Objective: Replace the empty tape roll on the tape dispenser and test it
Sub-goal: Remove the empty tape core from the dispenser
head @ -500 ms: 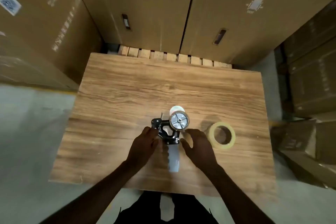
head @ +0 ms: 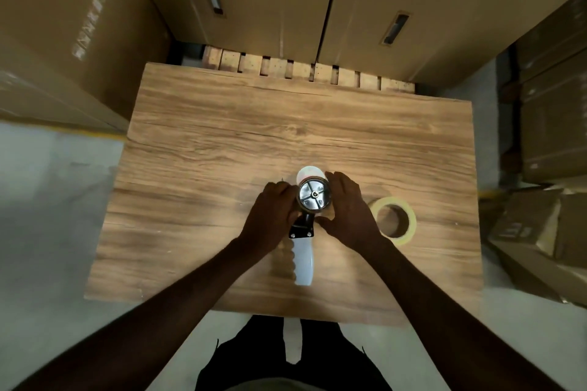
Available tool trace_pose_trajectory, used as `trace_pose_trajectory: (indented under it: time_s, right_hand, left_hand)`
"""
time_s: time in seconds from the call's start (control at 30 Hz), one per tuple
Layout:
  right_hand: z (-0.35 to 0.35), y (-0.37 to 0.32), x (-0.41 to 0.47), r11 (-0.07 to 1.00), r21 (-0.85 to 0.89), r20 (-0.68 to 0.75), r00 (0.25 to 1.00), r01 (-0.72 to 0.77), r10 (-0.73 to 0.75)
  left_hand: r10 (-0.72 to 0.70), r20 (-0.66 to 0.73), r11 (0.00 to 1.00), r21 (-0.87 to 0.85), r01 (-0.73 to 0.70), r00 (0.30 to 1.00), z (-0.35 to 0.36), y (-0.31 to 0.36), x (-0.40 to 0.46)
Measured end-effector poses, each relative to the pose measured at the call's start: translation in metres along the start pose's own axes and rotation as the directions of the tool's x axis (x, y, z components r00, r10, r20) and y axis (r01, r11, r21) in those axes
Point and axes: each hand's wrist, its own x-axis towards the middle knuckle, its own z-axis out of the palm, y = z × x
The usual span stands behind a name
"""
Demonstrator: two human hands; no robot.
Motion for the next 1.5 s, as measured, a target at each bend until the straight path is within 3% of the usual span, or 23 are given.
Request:
trace_pose_trajectory:
  time_s: [0.1, 0.2, 0.33, 0.57, 0.83, 1.1, 1.37, 1.5]
  right_hand:
    - [-0.005, 0.001, 0.012, 0.991, 0.121, 0.082, 0.995, -0.061, 0.051]
    - [-0.004, 0.006, 0.03, 0.902, 0.353, 0.153, 0.966, -0.249, 0.207]
    - [-0.002, 0.019, 0.043, 0.542, 0.663, 0.36, 0.855, -0.517, 0.374]
    - [-0.004, 0.023, 0.053, 0.461, 0.668, 0.433, 0.809, -0.584, 0.397]
    - [0.0, 0.029, 0.046, 0.42, 0.714, 0.439, 0.825, -0.56, 0.355]
    - [-0.002, 0.027, 0.032, 0.207, 0.802, 0.485, 0.813, -0.561, 0.323]
    - [0.008, 0.022, 0.021, 0.184, 0.838, 0.412, 0.817, -0.514, 0.404]
    - [0.015, 0.02, 0.023, 0.235, 0.823, 0.358, 0.793, -0.518, 0.493]
  left_hand:
    - [-0.133, 0.05, 0.987, -0.079, 0.137, 0.99, 0.004, 0.001, 0.021]
    - [-0.301, 0.179, 0.925, -0.183, 0.332, 0.937, 0.006, 0.003, 0.047]
    - [-0.466, 0.463, 0.743, -0.257, 0.618, 0.754, 0.013, 0.003, 0.077]
    - [-0.48, 0.523, 0.814, -0.033, 0.58, 0.704, 0.008, 0.008, 0.098]
    - [-0.472, 0.552, 0.792, -0.076, 0.605, 0.687, 0.011, 0.011, 0.096]
    - [-0.493, 0.485, 0.776, -0.131, 0.617, 0.722, 0.014, 0.009, 0.089]
    - [-0.532, 0.404, 0.78, -0.108, 0.616, 0.745, 0.029, 0.007, 0.079]
    - [-0.529, 0.354, 0.804, -0.082, 0.589, 0.771, 0.033, 0.015, 0.075]
